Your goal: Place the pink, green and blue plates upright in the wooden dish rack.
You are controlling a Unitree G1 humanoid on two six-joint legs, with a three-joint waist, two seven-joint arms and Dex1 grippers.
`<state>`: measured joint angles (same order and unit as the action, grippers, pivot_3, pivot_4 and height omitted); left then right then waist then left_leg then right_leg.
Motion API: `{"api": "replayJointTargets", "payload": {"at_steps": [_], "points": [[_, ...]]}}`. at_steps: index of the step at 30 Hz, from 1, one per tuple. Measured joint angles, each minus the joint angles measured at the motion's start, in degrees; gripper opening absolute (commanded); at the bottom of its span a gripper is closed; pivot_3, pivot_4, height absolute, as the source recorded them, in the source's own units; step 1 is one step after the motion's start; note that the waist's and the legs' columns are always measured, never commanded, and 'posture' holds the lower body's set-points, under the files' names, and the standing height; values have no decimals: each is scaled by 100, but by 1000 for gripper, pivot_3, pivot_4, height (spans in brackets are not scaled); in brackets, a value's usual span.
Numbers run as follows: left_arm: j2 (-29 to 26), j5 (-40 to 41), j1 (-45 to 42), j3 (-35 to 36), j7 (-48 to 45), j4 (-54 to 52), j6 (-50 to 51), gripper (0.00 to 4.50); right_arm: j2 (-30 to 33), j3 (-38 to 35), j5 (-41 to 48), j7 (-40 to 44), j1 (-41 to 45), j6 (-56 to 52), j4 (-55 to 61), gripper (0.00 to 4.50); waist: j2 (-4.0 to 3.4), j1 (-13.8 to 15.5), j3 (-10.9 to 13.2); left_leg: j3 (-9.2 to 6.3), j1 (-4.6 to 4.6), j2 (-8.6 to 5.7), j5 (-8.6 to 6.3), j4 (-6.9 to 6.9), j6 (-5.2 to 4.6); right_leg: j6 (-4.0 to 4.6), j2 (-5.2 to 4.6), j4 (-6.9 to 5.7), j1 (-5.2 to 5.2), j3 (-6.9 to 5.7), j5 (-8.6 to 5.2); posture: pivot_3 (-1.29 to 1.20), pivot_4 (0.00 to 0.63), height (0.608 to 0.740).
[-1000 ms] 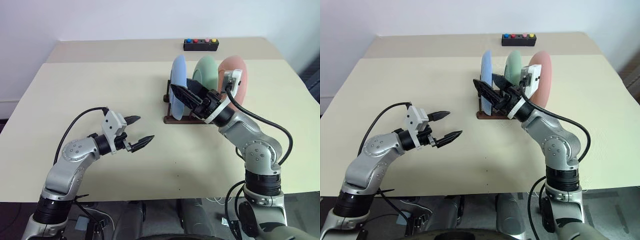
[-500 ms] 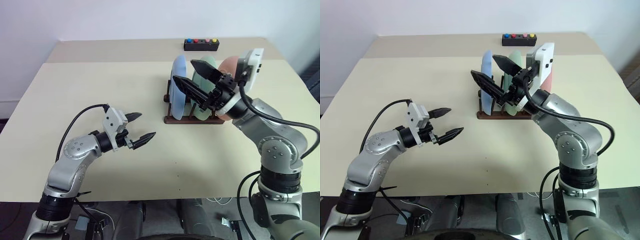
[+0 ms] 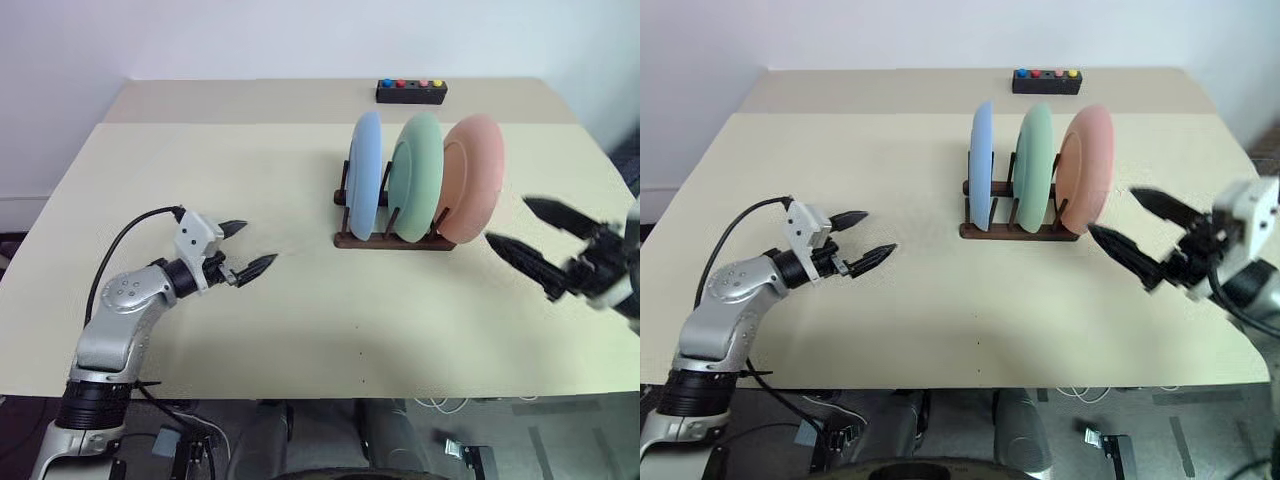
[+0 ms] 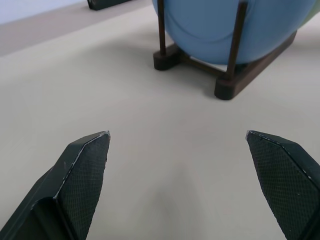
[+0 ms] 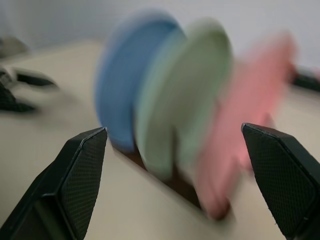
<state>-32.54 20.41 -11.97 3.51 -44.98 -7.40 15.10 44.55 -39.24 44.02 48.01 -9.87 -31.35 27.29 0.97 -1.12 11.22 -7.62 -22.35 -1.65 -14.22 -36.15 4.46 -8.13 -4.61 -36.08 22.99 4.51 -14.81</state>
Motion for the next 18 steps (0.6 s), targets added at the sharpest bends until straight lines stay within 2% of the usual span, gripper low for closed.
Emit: {"api": "replayJointTargets", "payload": {"at_steps": [3, 7, 18], "points": [[-2, -97, 60, 0, -5, 110, -167, 4500, -67, 75, -585, 319, -605, 570, -325, 4362, -1, 7, -1, 1, 9, 4, 0, 1, 0, 15, 4, 2, -11, 0, -9, 0, 150, 740], [-2, -246, 270, 0, 22, 287, -304, 4500, -335, 406, -1117, 416, -772, 1166, -801, 4362, -2, 2, 0, 2, 8, 4, 0, 1, 0, 13, 3, 3, -9, 1, -8, 0, 150, 740], [-9, -289, 620, 49, 45, 323, -388, 4500, -373, 950, -1353, 384, -273, 1543, -1197, 4362, -1, 31, -1, -1, 7, 4, 0, 2, 1, 13, 2, 5, -11, 0, -8, 0, 150, 740]]}}
